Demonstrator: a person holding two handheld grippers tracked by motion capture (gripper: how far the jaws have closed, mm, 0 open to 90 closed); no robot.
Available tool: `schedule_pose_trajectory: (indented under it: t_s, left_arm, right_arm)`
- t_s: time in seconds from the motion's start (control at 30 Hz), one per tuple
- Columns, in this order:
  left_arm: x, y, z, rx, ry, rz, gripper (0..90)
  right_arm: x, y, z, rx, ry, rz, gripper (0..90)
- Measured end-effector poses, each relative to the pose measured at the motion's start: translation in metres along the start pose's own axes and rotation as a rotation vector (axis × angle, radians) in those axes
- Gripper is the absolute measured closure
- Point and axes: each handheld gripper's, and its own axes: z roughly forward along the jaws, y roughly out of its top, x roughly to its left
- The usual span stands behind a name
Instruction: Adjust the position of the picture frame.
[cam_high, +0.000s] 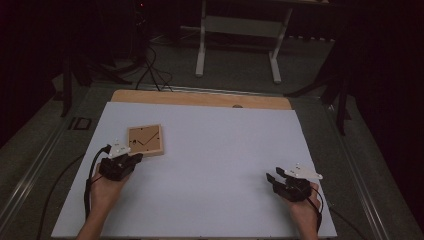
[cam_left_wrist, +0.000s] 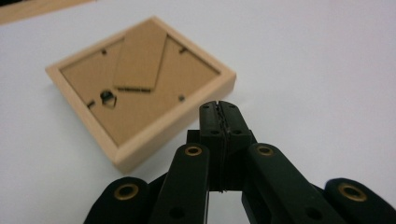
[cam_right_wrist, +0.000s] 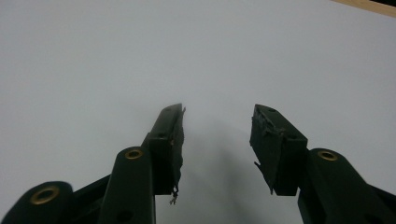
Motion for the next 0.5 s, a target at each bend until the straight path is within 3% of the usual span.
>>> schedule_pose_trajectory:
  t_s: [0.17,0.5]
  left_arm:
    - [0.001,0.012,0.007,-0.014,0.022,0.003,89.5]
    - [-0.001,0.026,0.032,0.004,0.019,0.003,89.5]
  right_arm:
    - [0.0,0.0,-0.001,-0.004,0.0,0.002,53.5]
    - [-0.001,0.0,-0.001,-0.012,0.0,0.006,51.6]
